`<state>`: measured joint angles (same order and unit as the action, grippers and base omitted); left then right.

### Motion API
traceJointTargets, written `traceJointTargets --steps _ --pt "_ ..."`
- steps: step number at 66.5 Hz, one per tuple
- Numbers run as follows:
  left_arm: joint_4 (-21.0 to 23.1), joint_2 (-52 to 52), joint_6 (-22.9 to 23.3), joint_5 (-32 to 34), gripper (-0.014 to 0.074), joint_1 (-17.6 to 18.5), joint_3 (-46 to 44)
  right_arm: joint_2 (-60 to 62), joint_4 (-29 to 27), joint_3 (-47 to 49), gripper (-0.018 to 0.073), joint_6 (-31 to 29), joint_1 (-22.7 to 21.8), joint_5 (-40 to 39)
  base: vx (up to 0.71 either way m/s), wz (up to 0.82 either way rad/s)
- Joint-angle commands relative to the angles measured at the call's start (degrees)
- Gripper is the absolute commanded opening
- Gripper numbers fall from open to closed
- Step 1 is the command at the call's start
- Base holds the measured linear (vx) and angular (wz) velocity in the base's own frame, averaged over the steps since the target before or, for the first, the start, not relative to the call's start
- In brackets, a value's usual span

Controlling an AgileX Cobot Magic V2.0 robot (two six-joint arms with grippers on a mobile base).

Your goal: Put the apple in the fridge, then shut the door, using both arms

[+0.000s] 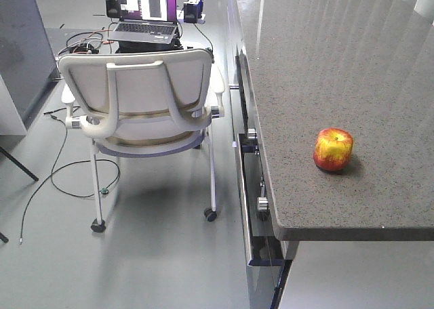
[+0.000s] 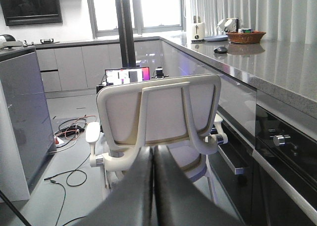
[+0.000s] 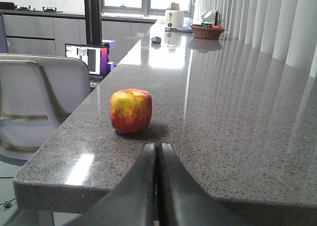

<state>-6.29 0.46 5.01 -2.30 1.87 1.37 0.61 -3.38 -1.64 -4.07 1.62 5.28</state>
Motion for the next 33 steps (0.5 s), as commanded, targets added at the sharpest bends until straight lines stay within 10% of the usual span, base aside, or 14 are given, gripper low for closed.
traceJointTargets --steps 1,33 --pt "0.5 0.4 0.5 4.4 -0.0006 -0.2 1.5 1.4 0.0 -0.2 -0.0003 0.0 0.0 -4.4 0.00 0.00" --pt "0.5 0.4 0.5 4.4 -0.0006 -0.2 1.5 1.4 0.0 -0.2 -0.0003 0.0 0.0 -4.4 0.00 0.00"
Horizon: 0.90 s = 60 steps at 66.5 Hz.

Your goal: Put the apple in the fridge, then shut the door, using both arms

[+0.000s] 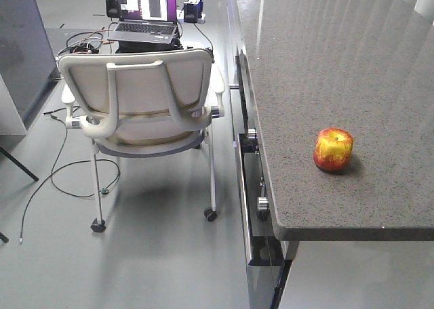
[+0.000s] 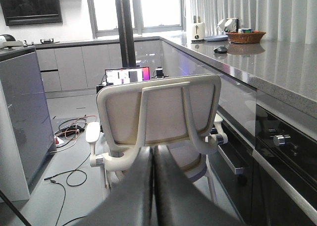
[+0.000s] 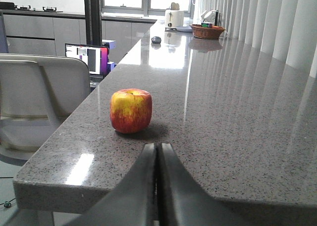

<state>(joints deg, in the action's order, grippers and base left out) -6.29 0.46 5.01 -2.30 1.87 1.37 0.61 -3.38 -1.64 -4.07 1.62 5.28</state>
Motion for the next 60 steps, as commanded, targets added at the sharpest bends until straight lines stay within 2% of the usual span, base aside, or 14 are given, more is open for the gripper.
traceJointTargets --steps 1,26,36,41,52,60 --pt "0.5 0.4 0.5 4.4 -0.0006 -0.2 1.5 1.4 0.0 -0.2 -0.0003 0.0 0.0 -4.4 0.00 0.00" --pt "0.5 0.4 0.5 4.4 -0.0006 -0.2 1.5 1.4 -0.2 -0.2 -0.0003 0.7 0.0 -4.5 0.00 0.00" --pt "0.5 0.4 0.5 4.4 -0.0006 -0.2 1.5 1.4 -2.6 0.4 -0.0003 5.1 0.0 -13.4 0.00 0.00" --pt "0.5 0.4 0.5 4.4 -0.0006 -0.2 1.5 1.4 -3.3 3.1 -0.0003 5.7 0.0 -15.0 0.00 0.00" --pt "0.5 0.4 0.5 4.4 -0.0006 -0.2 1.5 -1.5 -1.4 13.2 -0.0003 4.4 0.0 -6.7 0.00 0.00" --pt "0.5 0.4 0.5 4.4 -0.0006 -0.2 1.5 -6.9 -1.2 21.7 -0.0003 1.0 0.0 5.6 0.00 0.00"
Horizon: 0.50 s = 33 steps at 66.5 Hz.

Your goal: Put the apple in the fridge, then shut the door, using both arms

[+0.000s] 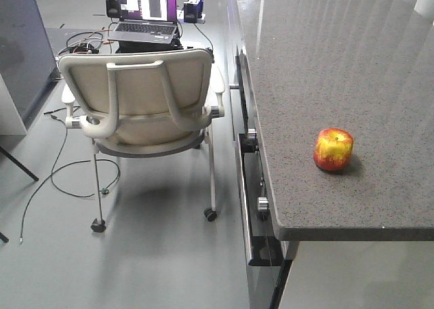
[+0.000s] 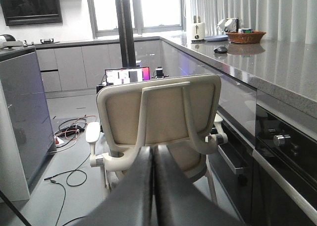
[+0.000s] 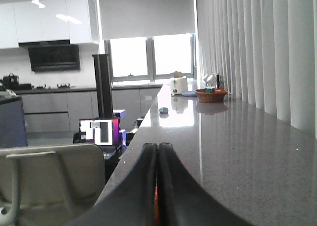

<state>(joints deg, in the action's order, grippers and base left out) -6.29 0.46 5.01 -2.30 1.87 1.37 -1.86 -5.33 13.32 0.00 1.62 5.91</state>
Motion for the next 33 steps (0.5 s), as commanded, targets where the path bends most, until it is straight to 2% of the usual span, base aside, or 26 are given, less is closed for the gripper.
traceJointTargets --steps 1,7,18,25,33 --pt "0.5 0.4 0.5 4.4 -0.0006 -0.2 1.5 -5.2 0.7 7.6 -0.0003 -3.6 0.0 6.4 0.00 0.00" --pt "0.5 0.4 0.5 4.4 -0.0006 -0.2 1.5 -10.6 0.7 13.6 -0.0001 -6.1 0.0 16.1 0.00 0.00" --pt "0.5 0.4 0.5 4.4 -0.0006 -0.2 1.5 -22.4 0.3 22.5 0.0046 -6.2 0.0 31.7 0.00 0.00" --pt "0.5 0.4 0.5 4.4 -0.0006 -0.2 1.5 -29.8 0.3 25.4 0.0153 -6.2 0.0 36.0 0.00 0.00" --pt "0.5 0.4 0.5 4.4 -0.0006 -0.2 1.5 -37.0 0.2 27.9 0.0363 -6.2 0.0 36.3 0.00 0.00"
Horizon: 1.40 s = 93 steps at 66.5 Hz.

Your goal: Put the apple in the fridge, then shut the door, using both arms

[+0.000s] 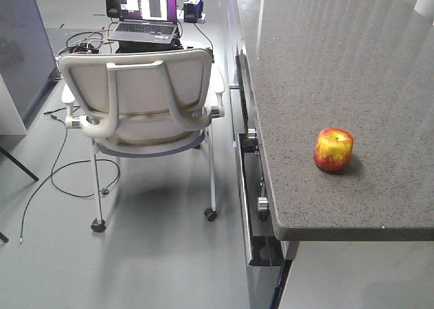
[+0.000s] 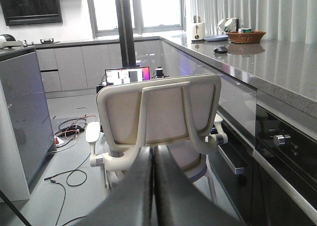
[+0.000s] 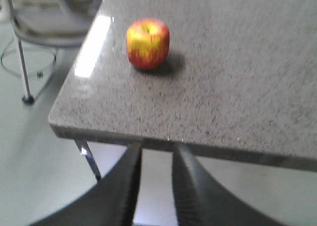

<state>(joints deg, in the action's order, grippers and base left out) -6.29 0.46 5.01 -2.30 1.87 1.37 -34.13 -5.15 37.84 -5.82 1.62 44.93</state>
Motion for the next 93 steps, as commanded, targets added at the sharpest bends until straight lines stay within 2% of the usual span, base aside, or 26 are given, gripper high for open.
traceJointTargets --steps 1,10,19,27,38,52,93 --pt "0.5 0.4 0.5 4.4 -0.0006 -0.2 1.5 -5.5 0.0 3.7 0.0386 -0.4 0.0 -2.7 0.00 0.00" --pt "0.5 0.4 0.5 4.4 -0.0006 -0.2 1.5 -13.6 -0.1 6.6 0.0589 -2.0 0.0 -2.7 0.00 0.00" --pt "0.5 0.4 0.5 4.4 -0.0006 -0.2 1.5 -21.7 -1.7 10.6 0.0672 -2.2 0.0 -2.7 0.00 0.00" --pt "0.5 0.4 0.5 4.4 -0.0006 -0.2 1.5 -29.1 -4.7 14.9 0.0670 -3.1 0.0 -2.7 0.00 0.00" --pt "0.5 0.4 0.5 4.4 -0.0006 -0.2 1.5 -38.8 -9.1 21.4 0.0661 -9.0 0.0 -1.5 0.00 0.00" --pt "0.5 0.4 0.5 4.4 -0.0006 -0.2 1.5 -50.4 -10.4 31.1 0.0654 -10.5 0.0 2.3 0.00 0.00" --pt "0.5 0.4 0.5 4.4 -0.0006 -0.2 1.5 -73.3 -9.4 53.0 0.0648 -0.7 0.0 8.3 0.00 0.00"
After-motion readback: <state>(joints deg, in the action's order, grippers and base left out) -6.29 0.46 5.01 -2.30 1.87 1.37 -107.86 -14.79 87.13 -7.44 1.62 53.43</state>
